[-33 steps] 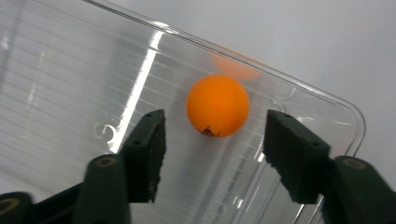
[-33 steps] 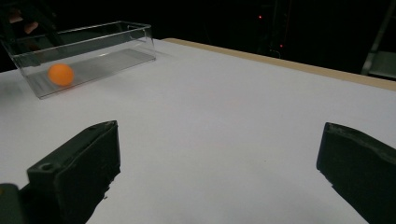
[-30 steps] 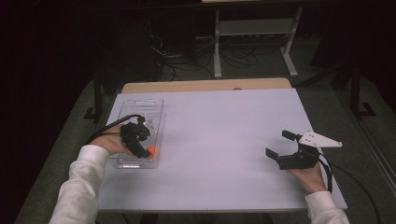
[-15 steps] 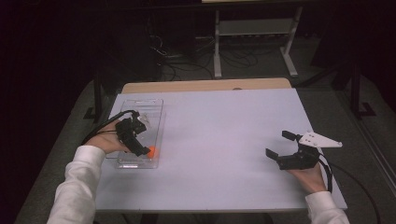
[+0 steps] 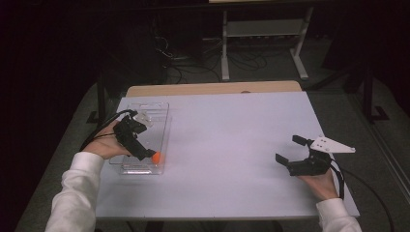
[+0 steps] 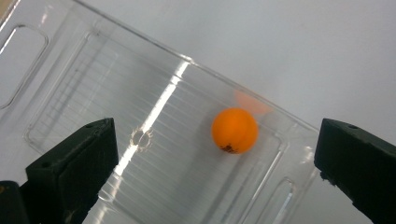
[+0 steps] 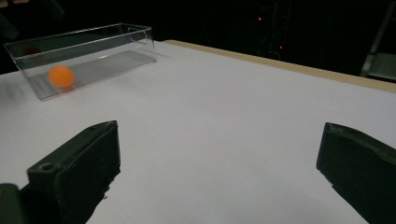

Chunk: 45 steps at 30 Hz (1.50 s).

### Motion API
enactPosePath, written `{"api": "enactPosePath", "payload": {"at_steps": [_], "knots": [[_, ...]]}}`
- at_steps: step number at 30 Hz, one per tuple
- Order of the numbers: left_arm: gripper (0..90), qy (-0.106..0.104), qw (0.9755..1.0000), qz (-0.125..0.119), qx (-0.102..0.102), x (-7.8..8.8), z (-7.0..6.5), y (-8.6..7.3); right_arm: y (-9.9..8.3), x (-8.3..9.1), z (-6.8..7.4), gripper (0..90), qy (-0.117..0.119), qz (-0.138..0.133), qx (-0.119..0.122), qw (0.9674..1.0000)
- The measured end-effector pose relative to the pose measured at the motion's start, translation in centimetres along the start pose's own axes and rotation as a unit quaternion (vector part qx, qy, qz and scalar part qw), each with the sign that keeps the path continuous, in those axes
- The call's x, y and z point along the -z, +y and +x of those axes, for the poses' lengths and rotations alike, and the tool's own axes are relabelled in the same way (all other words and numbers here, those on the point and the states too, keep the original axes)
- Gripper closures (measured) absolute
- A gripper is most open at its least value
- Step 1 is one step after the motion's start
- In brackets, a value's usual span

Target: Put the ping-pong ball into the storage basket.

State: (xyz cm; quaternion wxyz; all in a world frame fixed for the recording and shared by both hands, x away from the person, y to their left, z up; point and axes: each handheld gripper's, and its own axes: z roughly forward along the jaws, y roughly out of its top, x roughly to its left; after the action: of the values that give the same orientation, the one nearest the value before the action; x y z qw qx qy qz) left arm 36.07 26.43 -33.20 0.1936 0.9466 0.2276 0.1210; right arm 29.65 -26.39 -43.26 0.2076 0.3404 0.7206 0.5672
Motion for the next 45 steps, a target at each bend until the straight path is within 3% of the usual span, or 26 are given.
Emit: {"api": "enactPosePath", "payload": {"at_steps": [9,17,23,37,45], "knots": [[0.0,0.002,0.9998,-0.021,-0.004,1.1,-0.8,-0.4,0.0,0.1,0.0,0.0,-0.002,-0.002,-0.001,1.0],[0.0,0.005,0.9983,-0.058,0.0,2.0,-1.3,-1.4,0.0,0.2,0.0,0.0,-0.002,-0.003,-0.002,1.0],[0.0,0.002,0.9961,-0.087,0.018,2.0,-1.2,-2.3,0.0,0.2,0.0,0.0,-0.003,-0.003,0.0,1.0],[0.0,0.006,0.9916,-0.127,0.028,1.9,-1.7,-4.0,0.0,0.2,0.0,0.0,-0.003,-0.002,0.0,1.0],[0.0,0.014,0.9862,-0.159,0.045,2.0,-2.2,-5.3,0.0,0.2,0.0,0.0,-0.003,0.0,0.0,1.0]]}}
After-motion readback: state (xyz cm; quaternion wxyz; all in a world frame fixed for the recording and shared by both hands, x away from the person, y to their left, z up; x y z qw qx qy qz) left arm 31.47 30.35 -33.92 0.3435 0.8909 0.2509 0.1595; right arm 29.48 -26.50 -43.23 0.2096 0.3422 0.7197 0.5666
